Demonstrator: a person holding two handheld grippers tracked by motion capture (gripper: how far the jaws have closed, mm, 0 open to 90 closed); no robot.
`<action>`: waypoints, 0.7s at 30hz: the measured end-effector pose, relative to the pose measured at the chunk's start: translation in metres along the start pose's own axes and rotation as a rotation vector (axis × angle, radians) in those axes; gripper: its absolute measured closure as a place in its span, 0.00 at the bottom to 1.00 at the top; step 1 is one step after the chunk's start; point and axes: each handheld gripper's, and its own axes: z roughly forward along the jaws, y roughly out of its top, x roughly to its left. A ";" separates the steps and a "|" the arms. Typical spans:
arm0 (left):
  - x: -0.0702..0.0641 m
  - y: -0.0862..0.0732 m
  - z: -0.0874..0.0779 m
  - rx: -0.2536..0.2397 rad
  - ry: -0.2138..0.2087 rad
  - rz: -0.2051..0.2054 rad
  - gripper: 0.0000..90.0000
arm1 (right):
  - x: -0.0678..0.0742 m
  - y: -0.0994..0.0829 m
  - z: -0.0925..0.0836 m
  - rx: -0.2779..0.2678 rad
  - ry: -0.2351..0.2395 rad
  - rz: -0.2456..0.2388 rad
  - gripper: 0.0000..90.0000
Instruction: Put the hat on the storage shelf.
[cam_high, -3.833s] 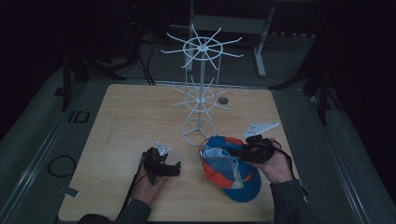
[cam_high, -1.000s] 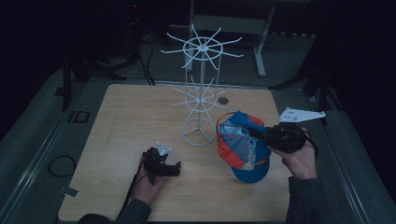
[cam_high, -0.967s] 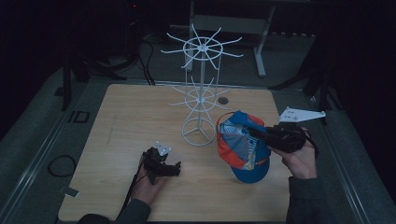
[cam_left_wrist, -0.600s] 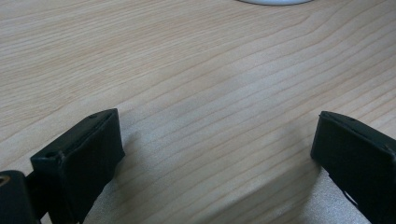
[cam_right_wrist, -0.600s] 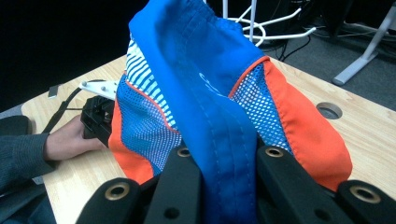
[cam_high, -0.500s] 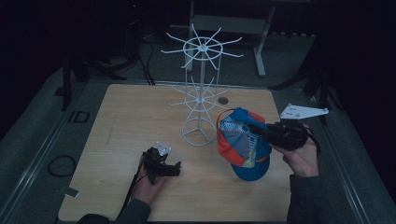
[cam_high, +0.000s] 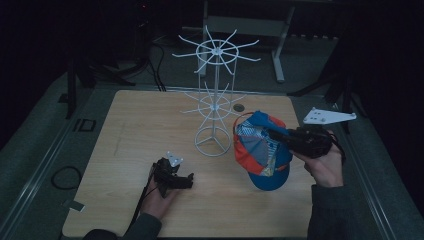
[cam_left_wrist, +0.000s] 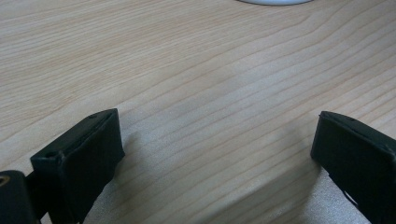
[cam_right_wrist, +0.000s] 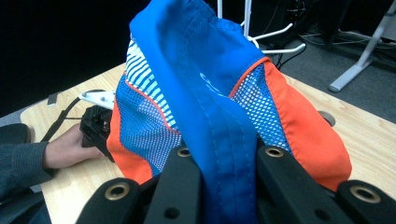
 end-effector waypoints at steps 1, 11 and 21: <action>0.000 0.000 0.000 0.000 0.000 0.000 0.03 | 0.000 0.001 0.000 -0.001 0.000 -0.001 0.94; 0.000 0.000 0.000 0.000 0.000 0.000 0.03 | -0.001 0.005 -0.003 -0.016 -0.001 -0.002 0.94; 0.000 0.000 0.000 0.000 0.000 0.000 0.03 | -0.003 0.010 -0.005 -0.032 -0.006 -0.005 0.94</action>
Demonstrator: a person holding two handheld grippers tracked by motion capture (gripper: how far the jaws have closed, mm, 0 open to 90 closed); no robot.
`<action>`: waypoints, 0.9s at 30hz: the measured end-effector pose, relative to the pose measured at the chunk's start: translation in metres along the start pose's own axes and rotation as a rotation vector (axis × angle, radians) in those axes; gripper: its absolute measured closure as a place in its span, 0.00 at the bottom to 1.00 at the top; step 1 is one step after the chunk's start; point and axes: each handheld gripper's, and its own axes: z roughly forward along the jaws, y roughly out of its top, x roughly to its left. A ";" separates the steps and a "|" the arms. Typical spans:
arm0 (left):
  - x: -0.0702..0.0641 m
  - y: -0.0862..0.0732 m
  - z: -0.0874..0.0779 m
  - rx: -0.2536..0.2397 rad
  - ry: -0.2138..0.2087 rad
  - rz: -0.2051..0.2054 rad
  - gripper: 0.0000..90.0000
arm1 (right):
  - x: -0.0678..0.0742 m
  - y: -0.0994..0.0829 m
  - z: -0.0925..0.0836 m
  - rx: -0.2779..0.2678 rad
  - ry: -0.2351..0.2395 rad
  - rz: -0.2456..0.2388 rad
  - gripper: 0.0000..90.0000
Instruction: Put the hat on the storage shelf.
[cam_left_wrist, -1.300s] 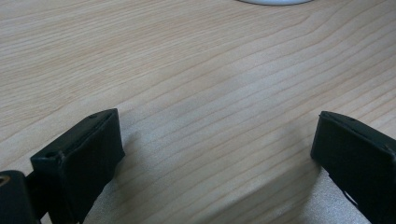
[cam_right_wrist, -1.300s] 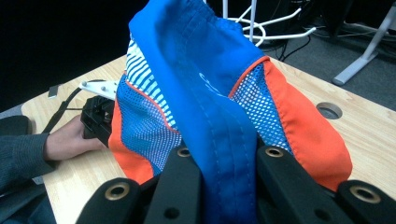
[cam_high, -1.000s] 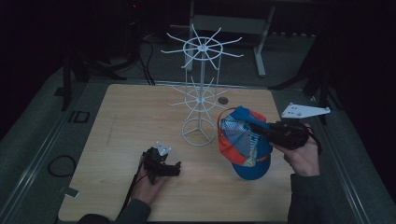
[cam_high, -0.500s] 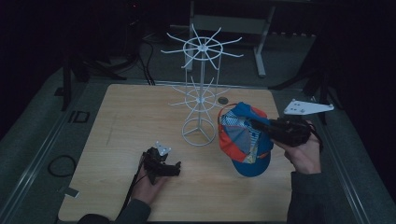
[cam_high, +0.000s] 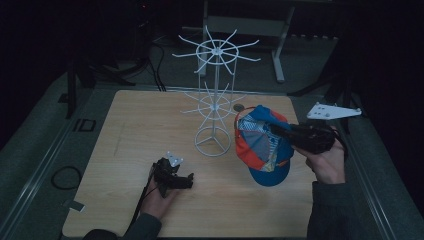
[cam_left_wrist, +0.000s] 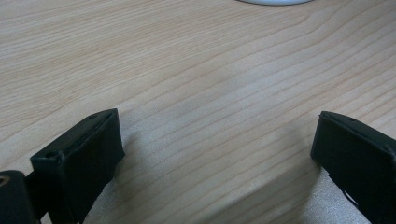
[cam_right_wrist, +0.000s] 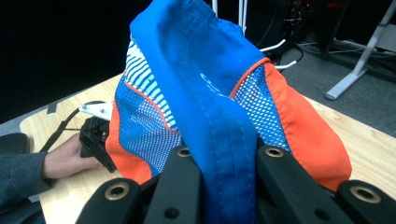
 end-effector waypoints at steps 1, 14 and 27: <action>0.000 0.000 0.000 0.000 0.000 0.000 0.03 | 0.000 0.000 0.000 -0.001 -0.001 0.000 0.94; 0.000 0.000 0.000 0.000 0.000 0.000 0.03 | -0.002 0.007 -0.007 -0.031 -0.006 0.004 0.94; 0.000 0.000 0.000 0.000 0.000 0.000 0.03 | -0.004 0.015 -0.014 -0.072 -0.015 0.005 0.94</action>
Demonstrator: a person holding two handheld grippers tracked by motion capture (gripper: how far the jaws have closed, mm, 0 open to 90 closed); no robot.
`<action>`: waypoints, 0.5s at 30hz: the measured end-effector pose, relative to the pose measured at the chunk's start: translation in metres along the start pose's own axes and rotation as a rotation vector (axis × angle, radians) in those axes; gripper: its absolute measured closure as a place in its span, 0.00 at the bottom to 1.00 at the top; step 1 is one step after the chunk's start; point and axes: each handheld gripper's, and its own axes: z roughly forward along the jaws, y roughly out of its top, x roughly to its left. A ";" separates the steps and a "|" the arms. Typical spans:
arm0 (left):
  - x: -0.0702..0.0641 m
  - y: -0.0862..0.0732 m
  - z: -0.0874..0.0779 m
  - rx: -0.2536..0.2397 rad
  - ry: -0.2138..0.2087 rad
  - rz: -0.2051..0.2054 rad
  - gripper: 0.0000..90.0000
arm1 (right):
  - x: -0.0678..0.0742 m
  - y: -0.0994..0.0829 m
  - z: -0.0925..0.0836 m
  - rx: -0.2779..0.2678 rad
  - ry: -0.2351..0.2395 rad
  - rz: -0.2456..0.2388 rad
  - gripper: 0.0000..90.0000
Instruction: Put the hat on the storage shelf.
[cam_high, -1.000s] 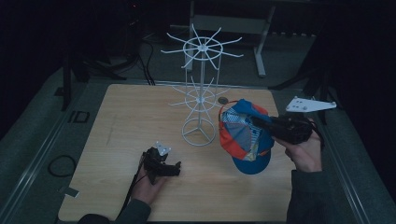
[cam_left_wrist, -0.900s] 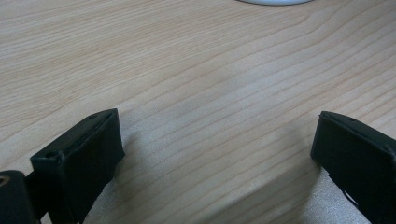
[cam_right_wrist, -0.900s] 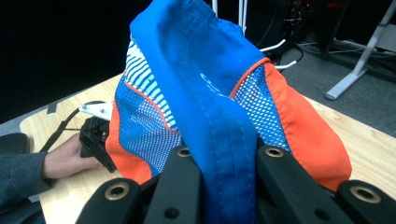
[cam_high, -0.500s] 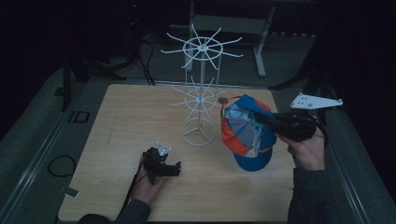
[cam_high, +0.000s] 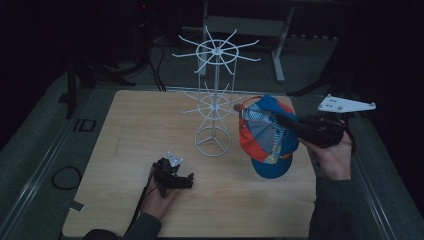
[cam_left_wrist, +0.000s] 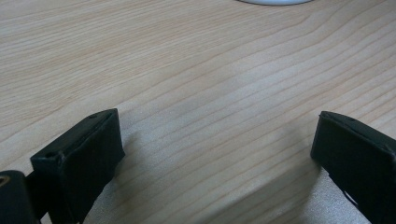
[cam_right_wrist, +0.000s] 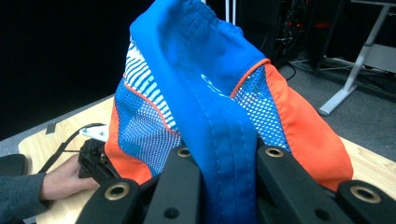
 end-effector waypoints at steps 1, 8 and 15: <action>0.000 0.000 0.000 0.000 0.000 0.000 0.03 | 0.000 0.000 0.000 -0.002 -0.001 -0.001 0.94; 0.000 0.000 0.000 0.000 0.000 0.000 0.03 | -0.001 0.001 -0.005 -0.030 -0.017 0.011 0.94; 0.000 0.000 0.000 0.000 0.000 0.000 0.03 | -0.002 0.005 -0.012 -0.074 -0.048 0.018 0.94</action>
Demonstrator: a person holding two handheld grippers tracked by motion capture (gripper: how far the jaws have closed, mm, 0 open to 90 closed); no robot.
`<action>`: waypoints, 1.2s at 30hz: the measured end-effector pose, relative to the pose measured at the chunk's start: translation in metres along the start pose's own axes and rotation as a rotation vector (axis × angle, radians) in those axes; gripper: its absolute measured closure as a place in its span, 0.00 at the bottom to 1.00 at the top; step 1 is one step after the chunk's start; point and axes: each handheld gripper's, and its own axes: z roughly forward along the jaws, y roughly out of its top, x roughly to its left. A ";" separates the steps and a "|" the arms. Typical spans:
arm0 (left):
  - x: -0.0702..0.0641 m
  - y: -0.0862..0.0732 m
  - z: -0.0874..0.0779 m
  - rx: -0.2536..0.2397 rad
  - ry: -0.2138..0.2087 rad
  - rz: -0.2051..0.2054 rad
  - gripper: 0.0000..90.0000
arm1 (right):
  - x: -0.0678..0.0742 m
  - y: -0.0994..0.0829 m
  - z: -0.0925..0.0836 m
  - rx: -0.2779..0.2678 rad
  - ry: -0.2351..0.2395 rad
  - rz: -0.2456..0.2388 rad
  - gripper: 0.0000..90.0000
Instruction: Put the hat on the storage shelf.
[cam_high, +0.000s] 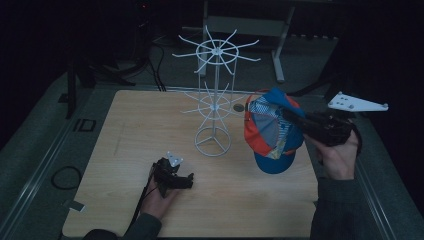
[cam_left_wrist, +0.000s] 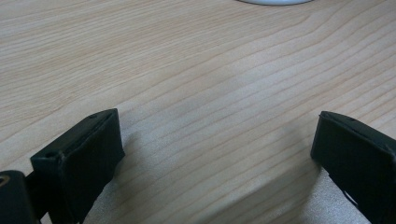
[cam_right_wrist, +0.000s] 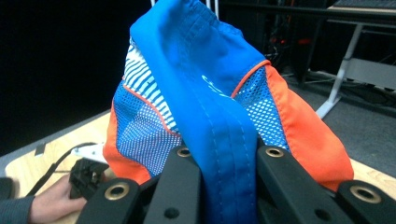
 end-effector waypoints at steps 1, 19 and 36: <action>0.000 0.000 0.000 0.000 0.000 0.000 0.03 | -0.001 0.000 -0.001 -0.006 -0.003 0.003 0.93; 0.000 0.000 0.000 0.001 0.000 0.001 0.03 | -0.003 0.008 -0.002 -0.057 -0.018 0.013 0.93; 0.000 0.000 0.000 0.001 0.000 0.000 0.03 | 0.000 0.024 -0.006 -0.089 -0.035 -0.013 0.93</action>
